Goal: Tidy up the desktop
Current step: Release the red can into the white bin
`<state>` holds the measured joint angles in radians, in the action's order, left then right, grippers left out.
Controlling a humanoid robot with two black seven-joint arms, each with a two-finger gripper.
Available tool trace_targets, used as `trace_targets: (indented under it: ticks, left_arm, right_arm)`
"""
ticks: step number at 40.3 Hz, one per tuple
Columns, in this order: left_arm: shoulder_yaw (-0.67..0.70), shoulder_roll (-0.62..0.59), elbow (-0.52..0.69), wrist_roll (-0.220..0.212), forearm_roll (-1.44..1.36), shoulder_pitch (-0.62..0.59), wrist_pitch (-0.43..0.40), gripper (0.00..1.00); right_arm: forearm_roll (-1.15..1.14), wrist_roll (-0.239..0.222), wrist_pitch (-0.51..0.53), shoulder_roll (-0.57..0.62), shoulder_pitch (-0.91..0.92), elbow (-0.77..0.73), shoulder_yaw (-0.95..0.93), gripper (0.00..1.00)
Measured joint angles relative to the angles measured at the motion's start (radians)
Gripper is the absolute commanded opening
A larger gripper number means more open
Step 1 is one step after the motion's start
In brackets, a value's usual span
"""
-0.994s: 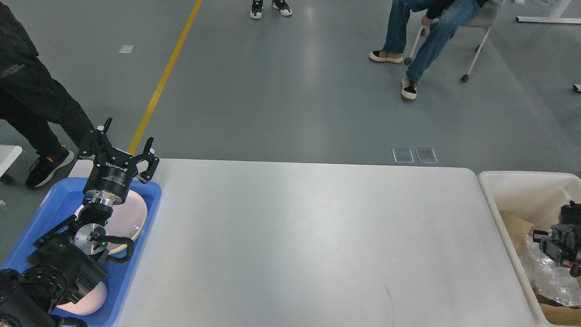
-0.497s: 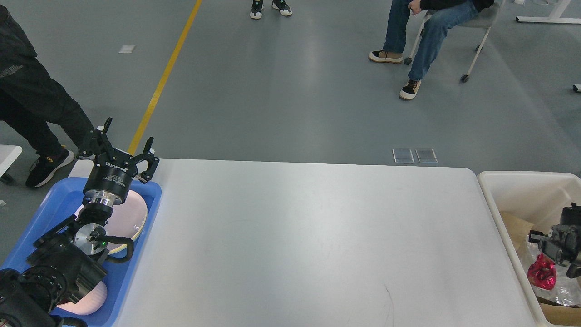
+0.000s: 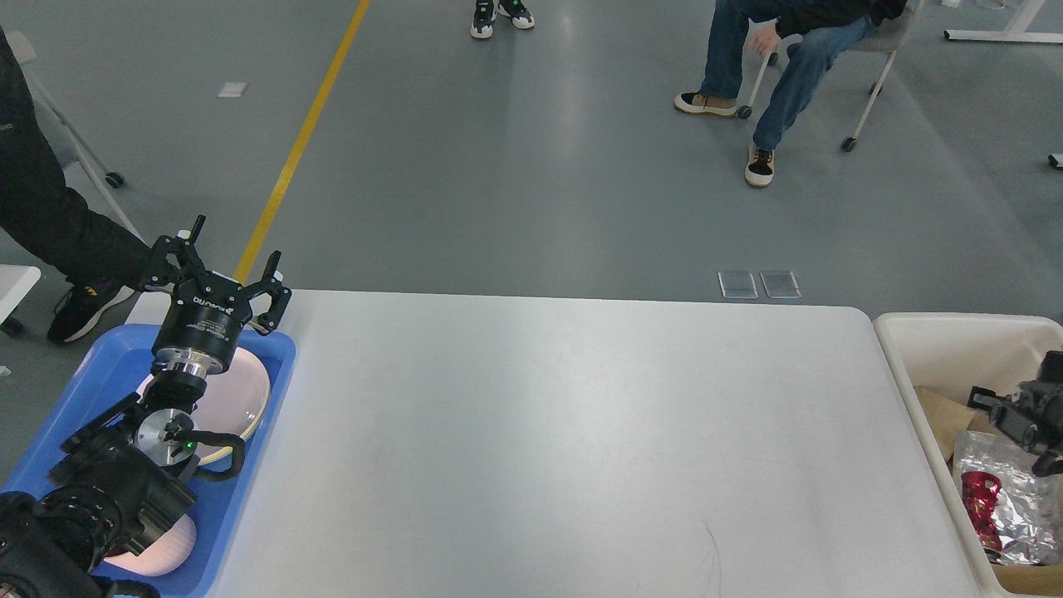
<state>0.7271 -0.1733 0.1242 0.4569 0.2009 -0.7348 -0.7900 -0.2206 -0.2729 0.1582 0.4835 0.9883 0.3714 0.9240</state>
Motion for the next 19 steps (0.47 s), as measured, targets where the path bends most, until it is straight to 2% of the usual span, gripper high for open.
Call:
trace_targets:
  ticks: [6,14,19]
  left_arm:
    - [0.000,0.000,0.000,0.000,0.000,0.000,0.000,0.96]
    - [0.000,0.000,0.000,0.001,0.000,0.000,0.000,0.96]
    - [0.000,0.000,0.000,0.001,0.000,0.000,0.000,0.96]
  right_arm:
    - [0.098,0.000,0.014,0.088,0.161,0.054,-0.021,1.00]
    - [0.248,-0.001,0.028,0.197,0.426,0.231,-0.026,1.00]
    - [0.329,-0.003,0.082,0.211,0.551,0.286,-0.026,1.00]
